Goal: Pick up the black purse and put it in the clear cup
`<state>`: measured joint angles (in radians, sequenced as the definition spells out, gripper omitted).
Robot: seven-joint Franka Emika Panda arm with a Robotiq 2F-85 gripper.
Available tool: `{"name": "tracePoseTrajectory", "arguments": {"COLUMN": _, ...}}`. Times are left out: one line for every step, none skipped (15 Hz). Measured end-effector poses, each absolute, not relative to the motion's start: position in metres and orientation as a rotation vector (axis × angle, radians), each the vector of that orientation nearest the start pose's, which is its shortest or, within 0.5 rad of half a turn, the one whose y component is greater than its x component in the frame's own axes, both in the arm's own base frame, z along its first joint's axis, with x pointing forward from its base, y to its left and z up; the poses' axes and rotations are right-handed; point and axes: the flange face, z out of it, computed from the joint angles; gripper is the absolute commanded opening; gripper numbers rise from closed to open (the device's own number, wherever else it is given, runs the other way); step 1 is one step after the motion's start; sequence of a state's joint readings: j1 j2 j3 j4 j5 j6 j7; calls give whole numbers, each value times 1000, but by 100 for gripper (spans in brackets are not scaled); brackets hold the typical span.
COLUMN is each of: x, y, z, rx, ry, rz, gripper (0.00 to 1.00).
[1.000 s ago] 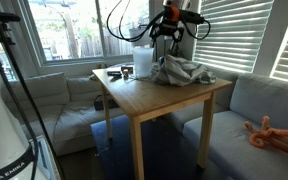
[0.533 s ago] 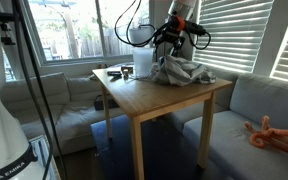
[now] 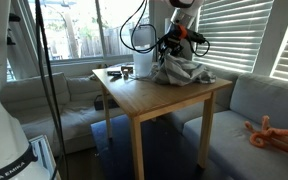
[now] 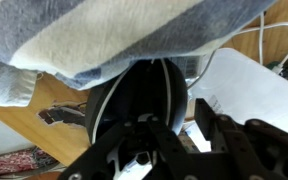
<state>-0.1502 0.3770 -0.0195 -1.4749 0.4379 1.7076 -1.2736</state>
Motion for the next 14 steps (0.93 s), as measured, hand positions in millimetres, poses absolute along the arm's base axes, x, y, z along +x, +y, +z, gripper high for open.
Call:
{"name": "tracePoseTrajectory", "arguments": {"x": 658, "y": -68, "z": 456, "rx": -2376, "ry": -1321, "rz": -235, "gripper": 45}}
{"name": "tracePoseTrajectory", "arguments": {"x": 659, "y": -67, "z": 453, "rx": -2372, "ry": -1322, "rz": -231, "gripper": 18}}
{"name": "tracePoseTrajectory", "arguments": {"x": 660, "y": -66, "z": 451, "rx": -2368, "ry": -1323, "rz": -228, "gripper": 16}}
{"name": "tracePoseTrajectory", "arguments": {"x": 661, "y": -64, "z": 450, "rx": -2366, "ry": -1325, "rz": -226, "gripper": 10}}
{"name": "tracePoseTrajectory", "arguments": {"x": 662, "y": -64, "z": 449, "rx": -2364, "ry": -1326, "rz": -226, "gripper": 1}}
{"name": "tracePoseTrajectory", "arguments": {"x": 662, "y": -64, "z": 449, "rx": -2363, "ry": -1326, "rz": -227, "gripper": 0}}
{"name": "tracePoseTrajectory", "arguments": {"x": 662, "y": -64, "z": 451, "rx": -2364, "ry": -1328, "rz": -230, "gripper": 0}}
{"name": "tracePoseTrajectory", "arguments": {"x": 663, "y": -64, "z": 453, "rx": -2366, "ry": -1330, "rz": -236, "gripper": 0}}
{"name": "tracePoseTrajectory", "arguments": {"x": 664, "y": -66, "z": 458, "rx": -2369, "ry": -1332, "rz": -246, "gripper": 1}}
{"name": "tracePoseTrajectory", "arguments": {"x": 664, "y": -67, "z": 464, "rx": -2373, "ry": -1336, "rz": -258, "gripper": 1}}
{"name": "tracePoseTrajectory", "arguments": {"x": 664, "y": -68, "z": 471, "rx": -2377, "ry": -1342, "rz": -273, "gripper": 1}}
{"name": "tracePoseTrajectory", "arguments": {"x": 664, "y": -69, "z": 479, "rx": -2379, "ry": -1353, "rz": -291, "gripper": 1}}
{"name": "tracePoseTrajectory", "arguments": {"x": 662, "y": -70, "z": 489, "rx": -2379, "ry": -1370, "rz": -311, "gripper": 1}}
{"name": "tracePoseTrajectory", "arguments": {"x": 660, "y": -69, "z": 500, "rx": -2378, "ry": -1392, "rz": -333, "gripper": 1}}
